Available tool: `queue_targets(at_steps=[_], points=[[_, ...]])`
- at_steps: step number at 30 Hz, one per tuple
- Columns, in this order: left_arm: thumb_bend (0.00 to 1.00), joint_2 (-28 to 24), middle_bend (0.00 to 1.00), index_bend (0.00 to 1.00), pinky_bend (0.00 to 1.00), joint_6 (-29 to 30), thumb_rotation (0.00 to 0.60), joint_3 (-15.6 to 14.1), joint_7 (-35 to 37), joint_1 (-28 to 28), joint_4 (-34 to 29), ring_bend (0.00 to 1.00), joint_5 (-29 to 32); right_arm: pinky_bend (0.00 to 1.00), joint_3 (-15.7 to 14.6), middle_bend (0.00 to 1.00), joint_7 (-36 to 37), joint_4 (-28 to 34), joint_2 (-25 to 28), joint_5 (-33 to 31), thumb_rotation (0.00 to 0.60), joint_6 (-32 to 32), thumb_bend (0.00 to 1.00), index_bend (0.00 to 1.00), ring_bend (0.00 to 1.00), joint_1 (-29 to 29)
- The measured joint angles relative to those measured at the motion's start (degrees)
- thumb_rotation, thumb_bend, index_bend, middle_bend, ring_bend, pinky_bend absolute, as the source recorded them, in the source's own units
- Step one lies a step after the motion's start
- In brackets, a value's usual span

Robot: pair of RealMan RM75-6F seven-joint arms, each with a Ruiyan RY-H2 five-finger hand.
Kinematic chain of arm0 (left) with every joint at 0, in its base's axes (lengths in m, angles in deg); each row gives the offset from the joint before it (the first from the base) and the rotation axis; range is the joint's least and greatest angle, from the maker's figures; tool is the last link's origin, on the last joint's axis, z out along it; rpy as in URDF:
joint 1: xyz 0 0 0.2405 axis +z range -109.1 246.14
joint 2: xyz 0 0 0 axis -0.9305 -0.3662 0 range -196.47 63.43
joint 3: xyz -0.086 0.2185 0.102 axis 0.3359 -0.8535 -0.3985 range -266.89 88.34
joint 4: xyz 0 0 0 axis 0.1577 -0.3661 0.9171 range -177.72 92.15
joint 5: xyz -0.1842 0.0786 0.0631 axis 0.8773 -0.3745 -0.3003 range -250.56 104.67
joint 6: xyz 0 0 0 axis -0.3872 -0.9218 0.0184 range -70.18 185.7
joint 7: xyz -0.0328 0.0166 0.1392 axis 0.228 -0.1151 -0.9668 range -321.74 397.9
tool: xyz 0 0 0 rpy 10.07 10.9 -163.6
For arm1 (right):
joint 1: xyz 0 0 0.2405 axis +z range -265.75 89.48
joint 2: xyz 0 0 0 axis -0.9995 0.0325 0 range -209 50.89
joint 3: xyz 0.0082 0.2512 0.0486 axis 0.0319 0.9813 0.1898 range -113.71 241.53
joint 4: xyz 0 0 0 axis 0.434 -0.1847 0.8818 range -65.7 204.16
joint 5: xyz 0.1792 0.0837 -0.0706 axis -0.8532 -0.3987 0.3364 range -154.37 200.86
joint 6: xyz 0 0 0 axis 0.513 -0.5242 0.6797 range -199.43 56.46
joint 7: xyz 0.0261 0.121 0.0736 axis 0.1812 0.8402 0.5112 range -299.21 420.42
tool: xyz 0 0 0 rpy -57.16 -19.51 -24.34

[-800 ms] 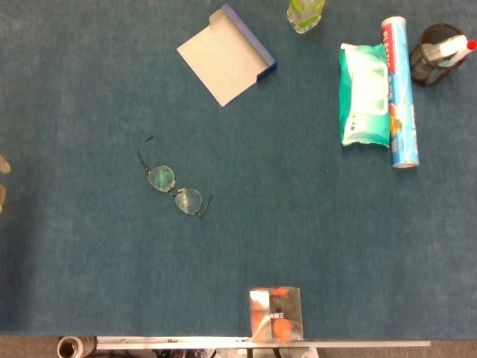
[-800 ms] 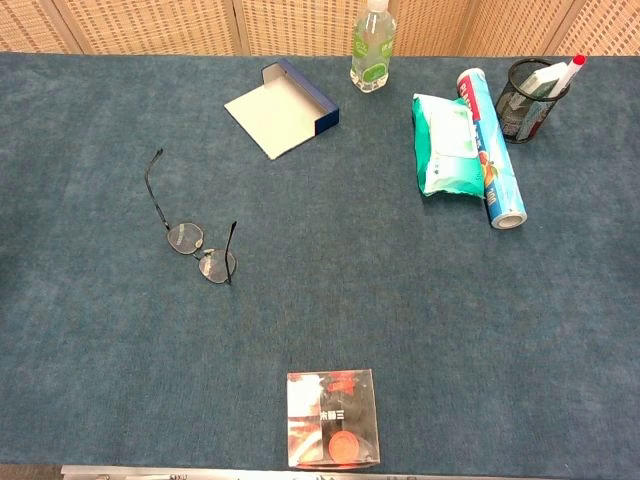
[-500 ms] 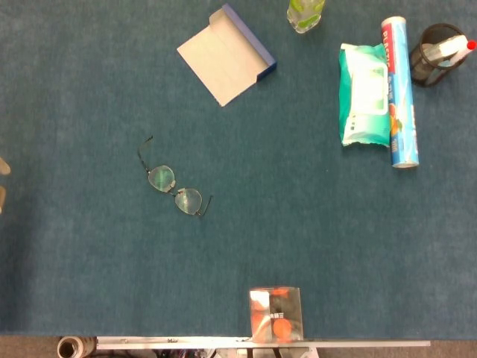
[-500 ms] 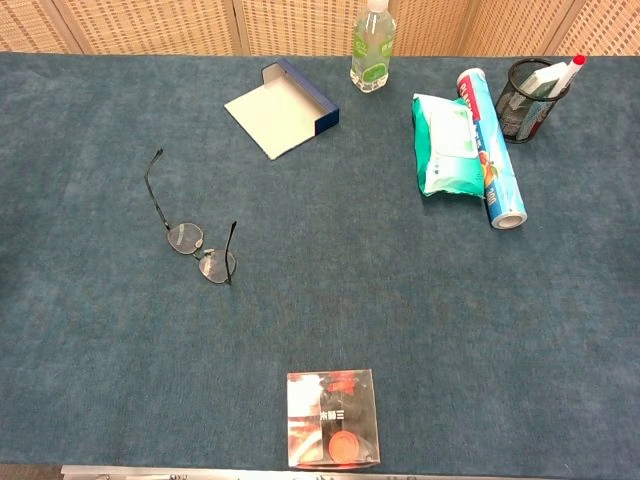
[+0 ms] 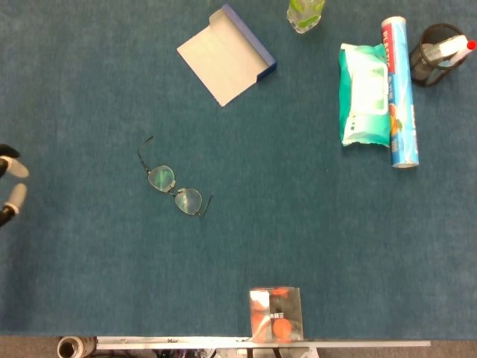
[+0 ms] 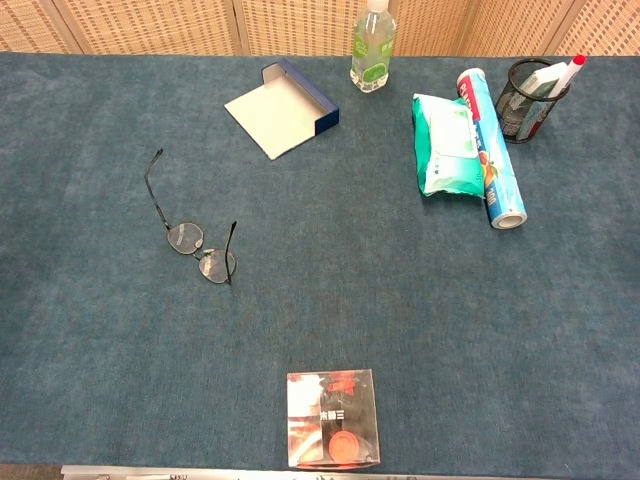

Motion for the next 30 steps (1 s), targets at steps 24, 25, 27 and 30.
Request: queue_targets(at_steps=[24, 25, 27, 30], points=[[0.10, -8.9, 0.00, 0.03, 0.24, -22.8, 0.600, -2.9, 2.0, -14.1, -17.4, 0.05, -2.2, 0.39, 2.0, 0.50, 9.7, -3.9, -0.4, 0.5, 0.600, -8.5, 0.26, 0.63, 0.38, -2.9], [0.10, -8.3, 0.00, 0.02, 0.24, -23.6, 0.600, -2.6, 1.7, -14.7, -17.4, 0.05, -1.7, 0.39, 2.0, 0.50, 9.9, -4.1, -0.5, 0.5, 0.600, -8.5, 0.26, 0.63, 0.38, -2.9], [0.10, -7.5, 0.00, 0.02, 0.24, -25.1, 0.600, -2.1, 1.0, -15.6, -17.4, 0.04, -0.9, 0.39, 2.1, 0.50, 10.0, -4.2, -0.5, 0.4, 0.600, -8.4, 0.26, 0.63, 0.38, -2.9], [0.10, -6.6, 0.00, 0.02, 0.23, -27.8, 0.600, -1.5, -0.8, -17.1, -17.9, 0.04, 0.6, 0.39, 2.2, 0.50, 10.2, -4.2, -0.5, 0.2, 0.600, -8.3, 0.26, 0.63, 0.38, -2.9]])
